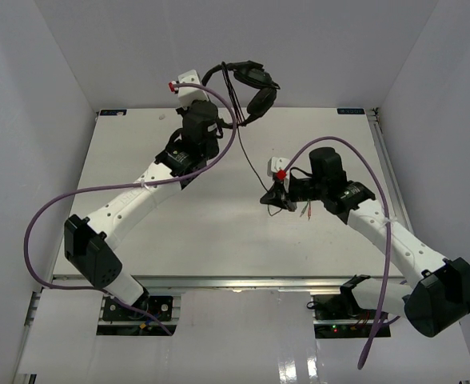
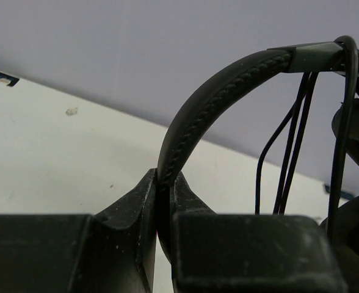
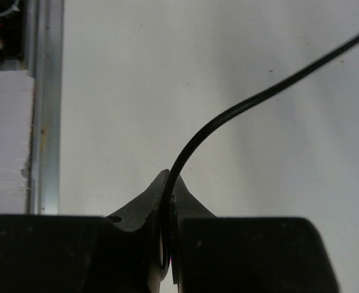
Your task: Wrap the headphones
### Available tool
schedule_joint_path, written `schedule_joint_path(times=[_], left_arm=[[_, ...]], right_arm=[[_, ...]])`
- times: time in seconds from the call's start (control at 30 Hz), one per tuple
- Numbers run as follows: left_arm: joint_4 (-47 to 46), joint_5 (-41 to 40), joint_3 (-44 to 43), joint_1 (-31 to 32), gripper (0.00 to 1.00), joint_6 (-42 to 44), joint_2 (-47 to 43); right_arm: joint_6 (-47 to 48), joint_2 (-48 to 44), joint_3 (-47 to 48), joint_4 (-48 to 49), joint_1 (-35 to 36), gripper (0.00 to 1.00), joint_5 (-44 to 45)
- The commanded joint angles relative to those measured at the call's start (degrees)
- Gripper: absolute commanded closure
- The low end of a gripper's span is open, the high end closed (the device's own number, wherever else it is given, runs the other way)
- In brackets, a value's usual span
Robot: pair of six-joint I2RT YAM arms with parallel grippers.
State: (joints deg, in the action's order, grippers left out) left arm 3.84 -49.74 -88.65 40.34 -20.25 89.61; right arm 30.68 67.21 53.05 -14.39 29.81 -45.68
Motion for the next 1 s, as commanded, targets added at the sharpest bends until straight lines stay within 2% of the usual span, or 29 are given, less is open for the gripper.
schedule_joint_path(times=[0.0,0.07,0.2,0.37,0.7,0.97], left_arm=[[-2.86,1.96,8.88,-0.26,1.00,3.24,-2.30],[-3.90,3.03,14.47,-0.28,1.00,4.91,-3.08],[-6.29,5.34,24.28,-0.26,1.00,6.35,-5.32],[-6.26,12.53,30.37,0.13,1.00,7.20,-7.67],[-1.64,29.39,34.37,3.98,1.00,12.90,-10.67],[1.49,34.27,35.90,7.66,1.00,14.62,-10.75]], right_arm=[[10.99,-1.13,8.50,-11.50,-0.03,0.92,13.11],[12.42,-1.32,11.20,-11.91,-0.61,0.92,17.60],[13.62,-1.21,14.44,-11.98,-1.85,0.92,21.24],[14.42,0.13,17.43,-11.26,-2.30,0.92,23.37],[15.29,3.44,21.57,-9.34,-2.47,0.91,25.59],[14.96,6.05,24.49,-8.94,-3.42,0.90,25.47]])
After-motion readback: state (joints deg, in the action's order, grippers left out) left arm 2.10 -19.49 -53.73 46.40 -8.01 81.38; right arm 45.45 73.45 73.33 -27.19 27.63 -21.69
